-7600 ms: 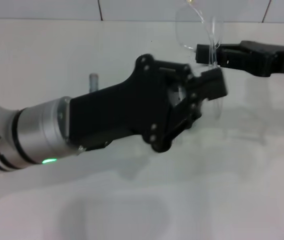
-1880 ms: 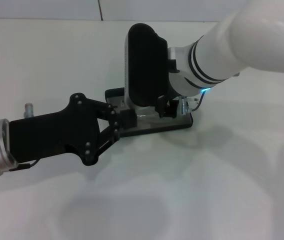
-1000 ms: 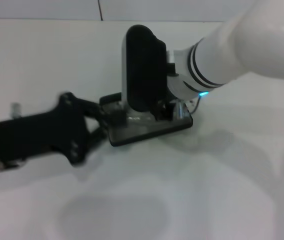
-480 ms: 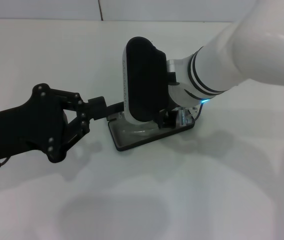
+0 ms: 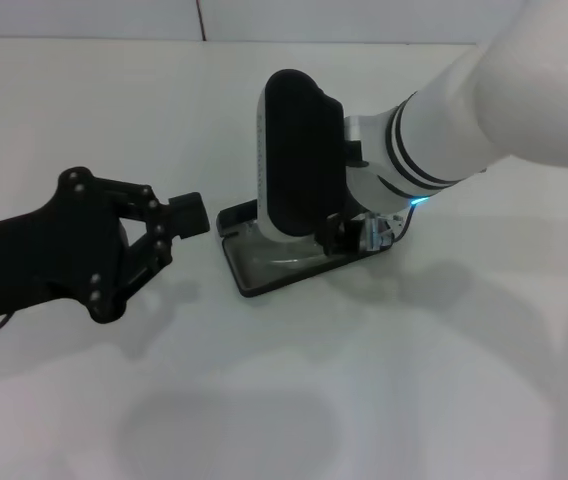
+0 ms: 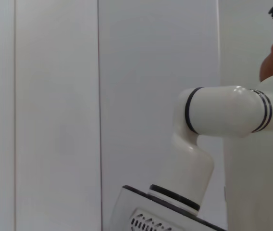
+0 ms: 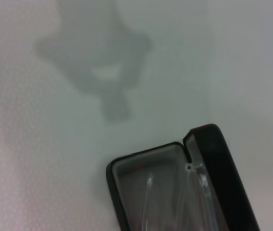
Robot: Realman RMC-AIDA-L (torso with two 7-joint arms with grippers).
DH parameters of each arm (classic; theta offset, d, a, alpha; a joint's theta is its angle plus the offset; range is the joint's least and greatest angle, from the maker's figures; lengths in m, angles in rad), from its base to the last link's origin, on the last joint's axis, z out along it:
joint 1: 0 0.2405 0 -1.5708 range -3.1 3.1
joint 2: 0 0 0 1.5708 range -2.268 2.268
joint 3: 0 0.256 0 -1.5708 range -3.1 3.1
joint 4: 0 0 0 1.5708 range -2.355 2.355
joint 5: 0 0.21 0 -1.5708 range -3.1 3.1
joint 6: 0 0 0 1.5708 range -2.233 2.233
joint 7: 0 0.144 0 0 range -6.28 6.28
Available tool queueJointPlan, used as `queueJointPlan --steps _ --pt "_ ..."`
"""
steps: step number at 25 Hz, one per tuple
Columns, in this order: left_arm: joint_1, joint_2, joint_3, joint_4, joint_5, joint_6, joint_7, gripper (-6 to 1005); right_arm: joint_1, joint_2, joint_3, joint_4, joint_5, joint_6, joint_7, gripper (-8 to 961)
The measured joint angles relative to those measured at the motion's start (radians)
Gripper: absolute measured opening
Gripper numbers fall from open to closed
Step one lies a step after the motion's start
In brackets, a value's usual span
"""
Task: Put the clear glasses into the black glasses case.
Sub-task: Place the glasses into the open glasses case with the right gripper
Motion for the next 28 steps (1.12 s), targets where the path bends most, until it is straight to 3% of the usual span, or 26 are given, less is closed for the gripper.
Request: queueJointPlan --steps 9,28 --pt "0.007 0.018 -0.032 0.029 0.070 0.002 -0.017 50 -0.001 0.000 0.008 0.001 -0.002 -0.024 0.000 136" --pt "0.027 0.022 -0.038 0.054 0.123 0.006 -0.026 50 -0.001 0.000 0.007 -0.011 -0.004 -0.030 0.002 137"
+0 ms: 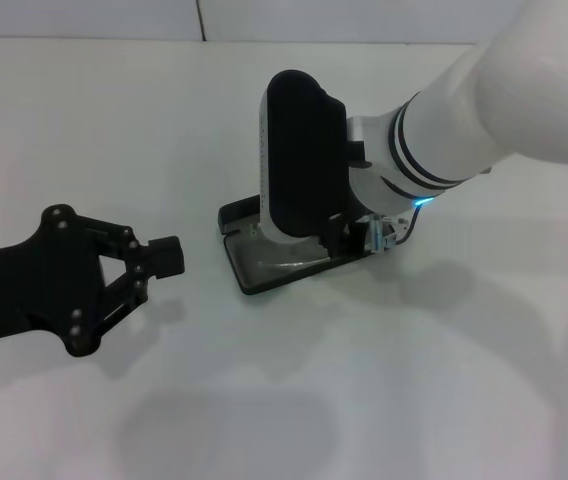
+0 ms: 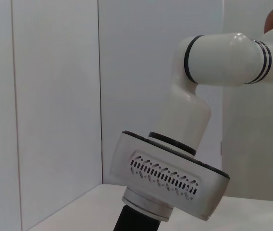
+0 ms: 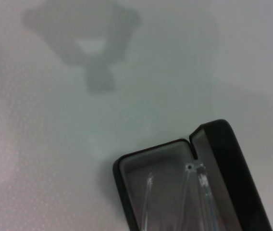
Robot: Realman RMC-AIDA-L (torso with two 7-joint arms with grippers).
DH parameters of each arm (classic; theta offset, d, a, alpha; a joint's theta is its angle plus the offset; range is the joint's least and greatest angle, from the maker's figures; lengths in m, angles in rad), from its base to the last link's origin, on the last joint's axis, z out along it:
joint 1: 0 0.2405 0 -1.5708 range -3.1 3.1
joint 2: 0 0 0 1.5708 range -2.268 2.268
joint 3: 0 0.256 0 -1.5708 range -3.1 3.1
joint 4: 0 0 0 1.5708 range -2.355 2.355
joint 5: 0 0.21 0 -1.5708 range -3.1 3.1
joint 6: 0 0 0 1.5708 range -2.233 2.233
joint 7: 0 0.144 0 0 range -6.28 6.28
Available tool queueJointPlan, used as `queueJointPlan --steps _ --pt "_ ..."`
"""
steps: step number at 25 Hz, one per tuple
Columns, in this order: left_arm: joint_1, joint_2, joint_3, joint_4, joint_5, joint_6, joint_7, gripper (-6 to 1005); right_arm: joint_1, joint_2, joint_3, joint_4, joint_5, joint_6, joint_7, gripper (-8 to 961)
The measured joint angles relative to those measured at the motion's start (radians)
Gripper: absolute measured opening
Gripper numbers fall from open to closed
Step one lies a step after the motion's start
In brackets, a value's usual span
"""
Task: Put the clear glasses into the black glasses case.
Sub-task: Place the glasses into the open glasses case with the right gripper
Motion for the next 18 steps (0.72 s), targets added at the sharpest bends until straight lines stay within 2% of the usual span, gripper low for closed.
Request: queueJointPlan --steps 18 --pt "0.001 -0.001 0.000 -0.001 0.000 -0.002 0.000 50 0.004 0.000 -0.005 0.008 -0.022 0.033 0.008 138"
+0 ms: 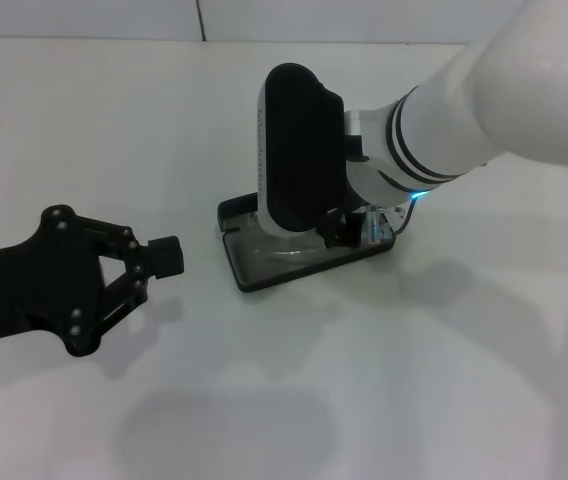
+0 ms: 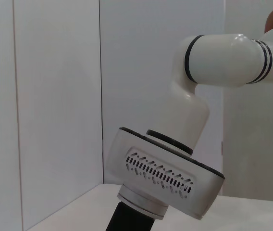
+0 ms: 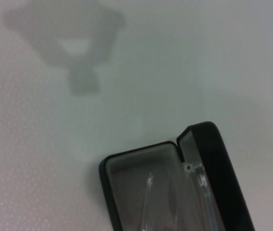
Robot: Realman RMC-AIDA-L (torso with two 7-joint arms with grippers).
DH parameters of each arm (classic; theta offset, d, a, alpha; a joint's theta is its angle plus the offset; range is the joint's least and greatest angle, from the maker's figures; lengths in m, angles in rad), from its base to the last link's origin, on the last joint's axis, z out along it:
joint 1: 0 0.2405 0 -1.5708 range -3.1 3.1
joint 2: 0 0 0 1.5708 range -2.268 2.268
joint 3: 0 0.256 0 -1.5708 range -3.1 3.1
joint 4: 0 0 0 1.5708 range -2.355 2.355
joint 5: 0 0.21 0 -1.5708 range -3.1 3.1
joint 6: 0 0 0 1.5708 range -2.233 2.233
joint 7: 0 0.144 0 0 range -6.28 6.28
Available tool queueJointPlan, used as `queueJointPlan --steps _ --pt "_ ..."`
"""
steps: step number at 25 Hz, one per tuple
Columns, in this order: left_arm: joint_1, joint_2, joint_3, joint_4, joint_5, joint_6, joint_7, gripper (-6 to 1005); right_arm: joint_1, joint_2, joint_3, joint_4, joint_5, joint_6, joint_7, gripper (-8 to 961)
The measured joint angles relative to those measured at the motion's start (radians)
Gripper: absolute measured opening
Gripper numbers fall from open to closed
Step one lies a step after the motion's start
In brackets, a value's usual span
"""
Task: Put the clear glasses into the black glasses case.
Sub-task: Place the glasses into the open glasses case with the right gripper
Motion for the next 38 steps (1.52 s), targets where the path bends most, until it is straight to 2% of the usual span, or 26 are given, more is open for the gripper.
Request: queueJointPlan --steps 38 --pt "-0.004 -0.002 0.000 0.002 0.000 -0.007 0.002 50 -0.002 0.000 -0.016 -0.004 -0.014 0.020 -0.007 141"
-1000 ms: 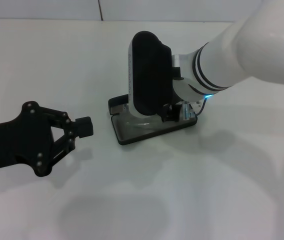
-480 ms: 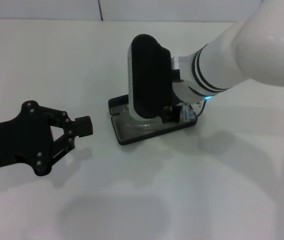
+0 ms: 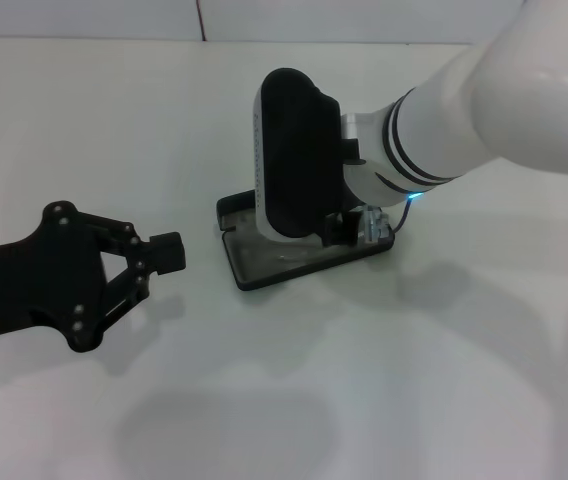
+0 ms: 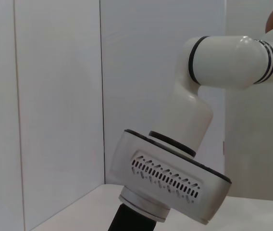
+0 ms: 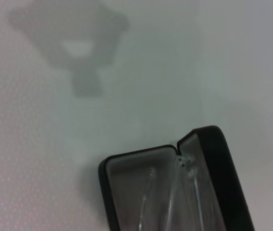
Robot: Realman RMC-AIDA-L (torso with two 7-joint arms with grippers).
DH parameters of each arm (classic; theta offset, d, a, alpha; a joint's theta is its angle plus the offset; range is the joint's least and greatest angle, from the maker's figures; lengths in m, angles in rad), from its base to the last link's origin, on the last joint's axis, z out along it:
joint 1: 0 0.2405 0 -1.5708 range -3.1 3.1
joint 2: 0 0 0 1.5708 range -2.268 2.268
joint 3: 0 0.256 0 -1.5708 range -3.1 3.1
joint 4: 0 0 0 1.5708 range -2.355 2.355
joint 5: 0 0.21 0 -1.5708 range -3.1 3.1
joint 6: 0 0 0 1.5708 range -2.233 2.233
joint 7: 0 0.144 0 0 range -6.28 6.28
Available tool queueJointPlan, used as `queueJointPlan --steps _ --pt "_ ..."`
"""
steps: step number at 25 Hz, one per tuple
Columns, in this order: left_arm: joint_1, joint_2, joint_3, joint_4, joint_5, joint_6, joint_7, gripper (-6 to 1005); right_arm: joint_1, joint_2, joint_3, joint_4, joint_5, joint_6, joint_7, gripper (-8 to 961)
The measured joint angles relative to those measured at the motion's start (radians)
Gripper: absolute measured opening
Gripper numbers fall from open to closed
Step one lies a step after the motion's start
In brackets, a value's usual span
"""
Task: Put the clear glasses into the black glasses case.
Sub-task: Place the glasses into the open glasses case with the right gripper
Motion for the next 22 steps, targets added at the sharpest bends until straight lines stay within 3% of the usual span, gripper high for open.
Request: queueJointPlan --steps 22 --pt "-0.001 0.001 0.000 0.000 0.000 0.000 -0.001 50 -0.033 0.000 0.010 -0.046 0.002 -0.035 -0.001 141"
